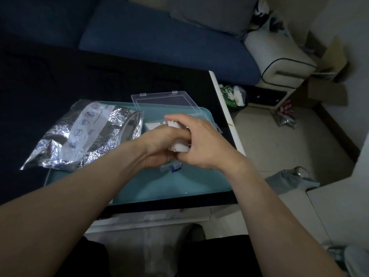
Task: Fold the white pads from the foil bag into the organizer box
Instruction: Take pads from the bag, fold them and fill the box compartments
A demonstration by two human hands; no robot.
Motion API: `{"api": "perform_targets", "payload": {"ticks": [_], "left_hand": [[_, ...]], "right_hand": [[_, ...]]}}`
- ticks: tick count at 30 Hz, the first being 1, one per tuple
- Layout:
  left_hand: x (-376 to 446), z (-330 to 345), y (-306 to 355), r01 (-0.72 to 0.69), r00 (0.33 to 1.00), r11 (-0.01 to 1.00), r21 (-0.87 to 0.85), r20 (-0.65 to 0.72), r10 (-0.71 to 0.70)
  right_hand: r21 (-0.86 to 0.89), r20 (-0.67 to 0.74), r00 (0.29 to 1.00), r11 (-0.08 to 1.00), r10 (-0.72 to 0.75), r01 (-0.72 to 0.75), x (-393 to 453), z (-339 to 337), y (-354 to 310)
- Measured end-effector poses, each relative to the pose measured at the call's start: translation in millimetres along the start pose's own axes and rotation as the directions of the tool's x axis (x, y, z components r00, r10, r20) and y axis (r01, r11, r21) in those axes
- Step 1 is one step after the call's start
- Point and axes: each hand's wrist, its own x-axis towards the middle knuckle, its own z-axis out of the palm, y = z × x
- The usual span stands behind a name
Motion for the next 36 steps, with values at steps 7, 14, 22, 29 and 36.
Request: {"api": "perform_targets", "payload": {"ticks": [7, 14, 22, 29, 36], "left_hand": [[0.6, 1.7, -1.0, 0.119, 0.993, 0.993, 0.010, -0.019, -0.118], [4.1, 3.5, -2.5, 0.056, 0.994, 0.998, 0.023, -0.093, -0.054], [-3.2, -8.8, -3.5, 0.134, 0.989, 0.947, 0.293, -0.095, -0.110], [-14.3, -7.9, -0.8, 0.121, 0.981, 0.920, 0.372, 0.098, -0.168], [-9.0, -21.7, -2.8, -0.029, 0.940, 0.711, 0.703, -0.223, 0.259]], "right_hand": [[0.001, -0.018, 1.000, 1.000, -0.021, 0.021, 0.6, 1.8, 2.5], [0.013, 0.028, 0.999, 1.000, -0.026, 0.026, 1.6, 1.9, -0.9], [0.384, 0.222, 0.971, 0.908, 0.083, -0.166, -3.9, -21.6, 27.3], [0.533, 0.167, 0.986, 0.841, 0.008, -0.097, 2.4, -8.2, 39.9], [0.823, -0.196, 0.922, 0.567, 0.334, -0.030, 15.7, -17.7, 50.0]]}}
